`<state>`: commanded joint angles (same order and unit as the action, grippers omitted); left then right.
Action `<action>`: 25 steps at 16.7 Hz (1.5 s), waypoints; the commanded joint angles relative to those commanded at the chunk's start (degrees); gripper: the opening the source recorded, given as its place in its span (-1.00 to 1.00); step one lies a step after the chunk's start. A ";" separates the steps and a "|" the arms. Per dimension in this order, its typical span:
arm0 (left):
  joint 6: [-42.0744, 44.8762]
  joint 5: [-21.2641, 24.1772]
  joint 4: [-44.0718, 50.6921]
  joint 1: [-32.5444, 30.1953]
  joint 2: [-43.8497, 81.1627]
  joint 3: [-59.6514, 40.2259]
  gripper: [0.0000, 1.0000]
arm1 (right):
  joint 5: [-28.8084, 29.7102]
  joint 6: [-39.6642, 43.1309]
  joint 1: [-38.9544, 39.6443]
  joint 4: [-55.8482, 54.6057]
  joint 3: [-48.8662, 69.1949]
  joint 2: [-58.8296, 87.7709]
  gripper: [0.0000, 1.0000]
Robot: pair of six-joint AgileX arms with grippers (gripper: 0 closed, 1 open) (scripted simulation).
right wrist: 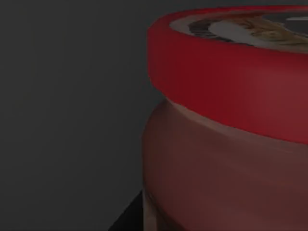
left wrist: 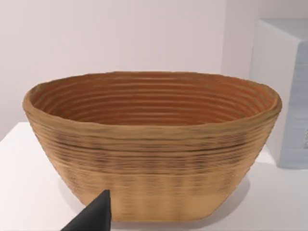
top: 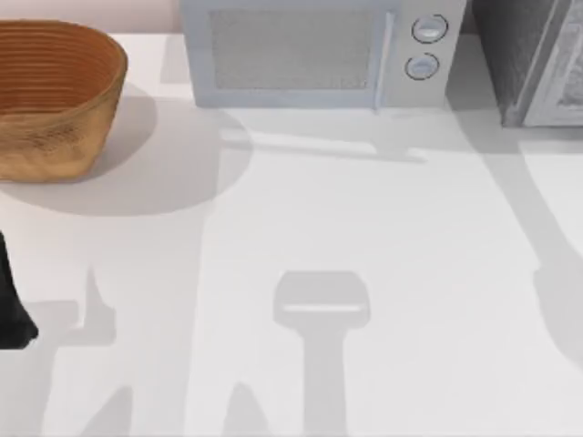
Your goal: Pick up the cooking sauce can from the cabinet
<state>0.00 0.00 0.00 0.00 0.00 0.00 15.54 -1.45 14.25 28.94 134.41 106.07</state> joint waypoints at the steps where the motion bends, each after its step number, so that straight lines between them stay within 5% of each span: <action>1: 0.00 0.00 0.00 0.00 0.00 0.00 1.00 | 0.95 -0.03 0.98 1.38 -0.99 -2.39 -1.00; 9: 0.00 0.00 0.00 0.00 0.00 0.00 1.00 | 9.00 0.01 9.05 12.67 -9.23 -22.00 -1.00; 17: 0.00 0.00 0.00 0.00 0.00 0.00 1.00 | 8.24 -0.04 8.37 11.30 -12.66 -25.30 -1.00; 25: 0.00 0.00 0.00 0.00 0.00 0.00 1.00 | 1.44 0.62 1.83 -0.34 -48.67 -48.54 -1.00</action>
<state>0.00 0.00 0.00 0.00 0.00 0.00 16.98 -0.84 16.08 28.60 85.74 57.53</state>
